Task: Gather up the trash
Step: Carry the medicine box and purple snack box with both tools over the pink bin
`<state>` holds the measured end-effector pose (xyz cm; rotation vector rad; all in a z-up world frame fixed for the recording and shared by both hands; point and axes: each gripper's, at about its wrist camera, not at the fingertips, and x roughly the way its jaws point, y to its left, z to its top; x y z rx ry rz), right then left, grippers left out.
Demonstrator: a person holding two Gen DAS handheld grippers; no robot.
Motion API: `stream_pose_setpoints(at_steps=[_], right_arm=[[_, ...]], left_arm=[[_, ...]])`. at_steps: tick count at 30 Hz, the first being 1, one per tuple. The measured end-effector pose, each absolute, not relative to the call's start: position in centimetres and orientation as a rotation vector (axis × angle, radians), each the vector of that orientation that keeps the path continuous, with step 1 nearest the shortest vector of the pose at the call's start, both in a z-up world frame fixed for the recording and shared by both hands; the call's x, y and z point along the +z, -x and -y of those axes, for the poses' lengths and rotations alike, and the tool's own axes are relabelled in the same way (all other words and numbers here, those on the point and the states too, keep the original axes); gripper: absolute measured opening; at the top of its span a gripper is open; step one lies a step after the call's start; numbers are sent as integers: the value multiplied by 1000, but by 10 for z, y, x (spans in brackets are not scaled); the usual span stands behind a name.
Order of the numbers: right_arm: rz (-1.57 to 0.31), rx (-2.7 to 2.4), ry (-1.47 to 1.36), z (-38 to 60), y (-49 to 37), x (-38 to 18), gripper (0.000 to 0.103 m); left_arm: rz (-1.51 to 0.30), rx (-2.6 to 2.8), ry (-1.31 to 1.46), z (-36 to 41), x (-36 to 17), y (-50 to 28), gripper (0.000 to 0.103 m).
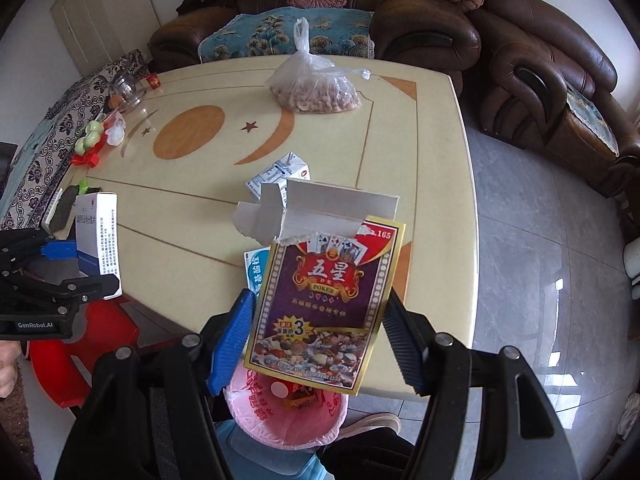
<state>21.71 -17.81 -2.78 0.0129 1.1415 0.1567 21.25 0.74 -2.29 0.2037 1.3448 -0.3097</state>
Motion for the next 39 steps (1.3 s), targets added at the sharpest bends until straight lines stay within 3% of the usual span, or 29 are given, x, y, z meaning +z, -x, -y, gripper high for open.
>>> stream_pose_setpoints(at_steps=[22, 39], right_arm=[[-1127, 228, -8, 149, -98, -84, 63], [-1171, 123, -28, 157, -54, -169, 63]], left_arm=[[-1254, -459, -386, 34, -100, -85, 67], [-1371, -518, -423, 40, -202, -34, 67]])
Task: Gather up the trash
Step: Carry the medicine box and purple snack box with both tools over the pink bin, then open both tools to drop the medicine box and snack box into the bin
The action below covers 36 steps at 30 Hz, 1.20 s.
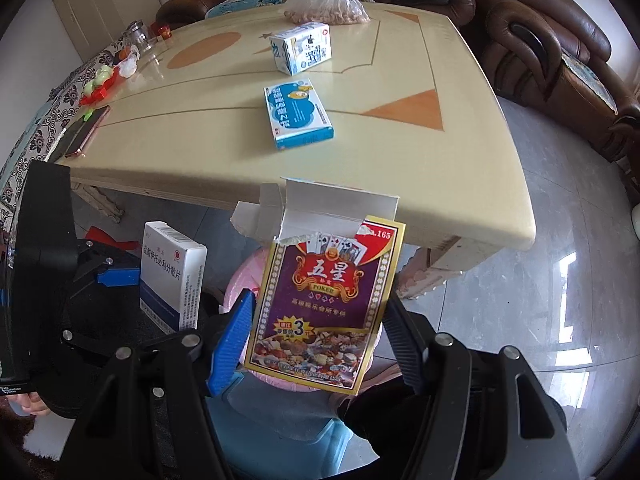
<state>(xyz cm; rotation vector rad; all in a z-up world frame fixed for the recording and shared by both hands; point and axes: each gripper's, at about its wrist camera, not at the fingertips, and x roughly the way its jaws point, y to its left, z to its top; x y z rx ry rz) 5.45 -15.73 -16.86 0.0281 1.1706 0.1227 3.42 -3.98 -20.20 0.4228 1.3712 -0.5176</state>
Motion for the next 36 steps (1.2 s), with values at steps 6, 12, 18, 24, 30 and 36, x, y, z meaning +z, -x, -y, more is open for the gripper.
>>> stream_pose_setpoints(at_steps=[6, 12, 18, 24, 30, 36], right_arm=[[-1213, 101, -90, 161, -48, -210, 63], [-1265, 68, -133, 164, -47, -254, 63], [-1327, 40, -149, 167, -60, -294, 63], [-1397, 26, -118, 167, -73, -337, 63], [-1467, 46, -121, 163, -83, -372, 63], [-1504, 61, -145, 165, -91, -391, 63]], left_arm=[[-1422, -538, -421, 43, -238, -31, 67], [-1493, -561, -378, 39, -274, -37, 67], [-1596, -571, -309, 35, -312, -47, 67], [-1666, -566, -260, 41, -339, -64, 67], [-1735, -538, -250, 46, -366, -77, 67], [-1754, -490, -292, 50, -385, -83, 67]])
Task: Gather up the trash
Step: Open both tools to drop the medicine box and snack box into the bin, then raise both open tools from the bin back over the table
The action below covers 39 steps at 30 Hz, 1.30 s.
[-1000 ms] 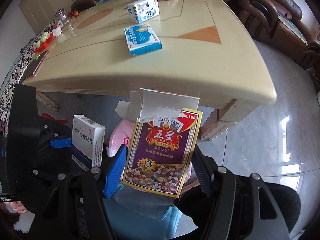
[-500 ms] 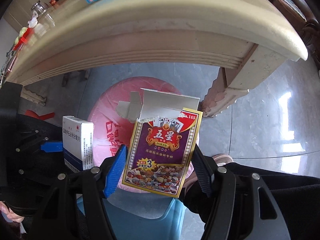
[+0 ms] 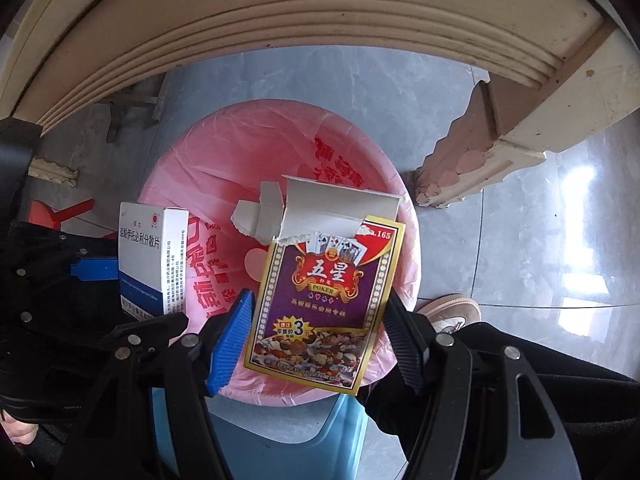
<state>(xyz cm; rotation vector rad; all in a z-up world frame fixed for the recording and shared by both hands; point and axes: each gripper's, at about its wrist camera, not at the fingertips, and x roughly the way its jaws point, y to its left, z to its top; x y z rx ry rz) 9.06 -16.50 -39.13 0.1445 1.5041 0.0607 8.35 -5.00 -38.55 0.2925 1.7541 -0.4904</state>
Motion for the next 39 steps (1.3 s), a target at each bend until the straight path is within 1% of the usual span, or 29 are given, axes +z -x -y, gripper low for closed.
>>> stream_pose_setpoints(at_steps=[5, 7, 8, 9, 10, 11, 13, 32, 39], right_arm=[[-1519, 83, -157, 162, -92, -399, 64], [-1510, 90, -161, 162, -92, -398, 65], [-1513, 93, -162, 163, -94, -398, 68], [-1517, 89, -163, 163, -95, -398, 72], [-1521, 80, -168, 165, -96, -399, 78], [-1522, 76, -176, 168, -96, -398, 79], [-1520, 77, -186, 169, -96, -397, 79], [-1526, 80, -195, 169, -97, -399, 79], [-1498, 84, -177, 168, -93, -386, 79]], left_arm=[[-1774, -481, -296, 52, -391, -84, 67], [-1774, -475, -296, 51, -390, -85, 67], [-1775, -473, -296, 50, -390, -85, 67], [-1778, -469, -302, 51, -391, -85, 72], [-1774, -461, -311, 51, -390, -85, 73], [-1763, -451, -322, 51, -389, -86, 73], [-1761, -439, -328, 50, -389, -87, 78], [-1741, -423, -333, 45, -384, -88, 78], [-1690, -430, -360, 48, -367, -83, 78]])
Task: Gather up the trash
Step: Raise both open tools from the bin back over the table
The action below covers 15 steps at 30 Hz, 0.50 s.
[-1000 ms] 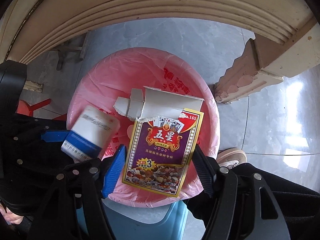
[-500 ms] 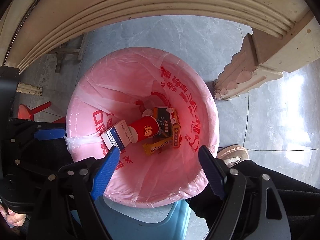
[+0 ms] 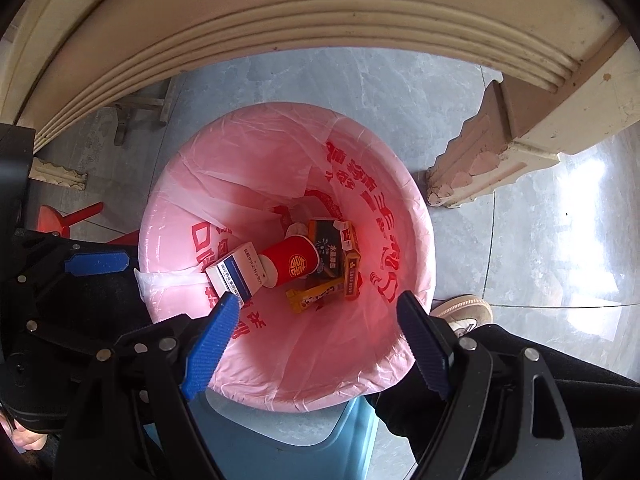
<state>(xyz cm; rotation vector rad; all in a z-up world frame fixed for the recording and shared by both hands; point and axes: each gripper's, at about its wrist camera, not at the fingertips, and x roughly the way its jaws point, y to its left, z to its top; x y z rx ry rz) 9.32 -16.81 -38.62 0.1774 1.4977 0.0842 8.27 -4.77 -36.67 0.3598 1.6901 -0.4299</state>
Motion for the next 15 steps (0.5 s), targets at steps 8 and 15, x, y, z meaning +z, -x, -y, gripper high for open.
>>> stream_pose_setpoints(at_steps=[8, 15], right_arm=[[-1422, 120, -152, 164, -81, -335, 79], [-1309, 210, -149, 160, -76, -251, 79]], left_arm=[[-1567, -431, -393, 36, -307, -71, 78], [-1399, -430, -404, 22, -208, -75, 78]])
